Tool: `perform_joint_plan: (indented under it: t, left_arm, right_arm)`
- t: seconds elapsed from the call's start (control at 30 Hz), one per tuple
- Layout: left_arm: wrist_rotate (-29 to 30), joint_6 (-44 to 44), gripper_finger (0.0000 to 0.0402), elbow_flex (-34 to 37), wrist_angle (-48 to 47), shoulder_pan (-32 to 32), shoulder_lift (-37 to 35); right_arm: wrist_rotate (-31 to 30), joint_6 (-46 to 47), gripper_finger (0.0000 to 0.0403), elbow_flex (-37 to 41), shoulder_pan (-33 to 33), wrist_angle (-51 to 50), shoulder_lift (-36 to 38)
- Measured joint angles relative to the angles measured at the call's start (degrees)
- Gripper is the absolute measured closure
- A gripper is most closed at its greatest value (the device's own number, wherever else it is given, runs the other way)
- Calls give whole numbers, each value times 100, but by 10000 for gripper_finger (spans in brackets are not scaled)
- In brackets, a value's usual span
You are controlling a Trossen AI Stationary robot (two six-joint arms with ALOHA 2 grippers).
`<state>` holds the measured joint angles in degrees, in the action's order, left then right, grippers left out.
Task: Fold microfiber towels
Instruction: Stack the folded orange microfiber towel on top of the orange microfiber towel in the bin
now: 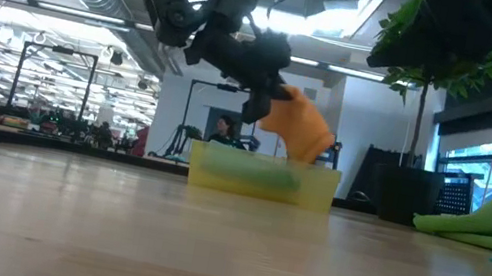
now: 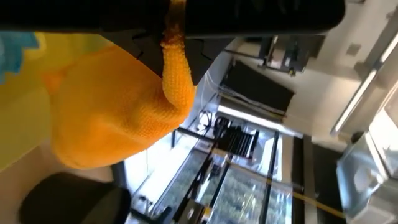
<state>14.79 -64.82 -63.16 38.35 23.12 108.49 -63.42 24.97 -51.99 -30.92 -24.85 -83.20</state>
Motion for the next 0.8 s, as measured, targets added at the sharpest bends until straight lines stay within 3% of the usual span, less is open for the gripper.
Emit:
perform_joint_plan:
  t: [0.2,0.37,0.53,0.8]
  left_arm:
    - [-262,271,401,-235,71,92,157]
    - [-249,261,401,-867,-72,116,608]
    - [-202,-428,401,-1376,-978,-44,944]
    - [579,-1623,401,-1405,-2800,-228,811]
  right_arm:
    - [-2,-15,199,0,0,0,0]
    - [-2,-18,199,0,0,-14,0]
    - [-2,-129,199,0,0,-20,0]
    - [-2,-101,199,0,-113,-13,0]
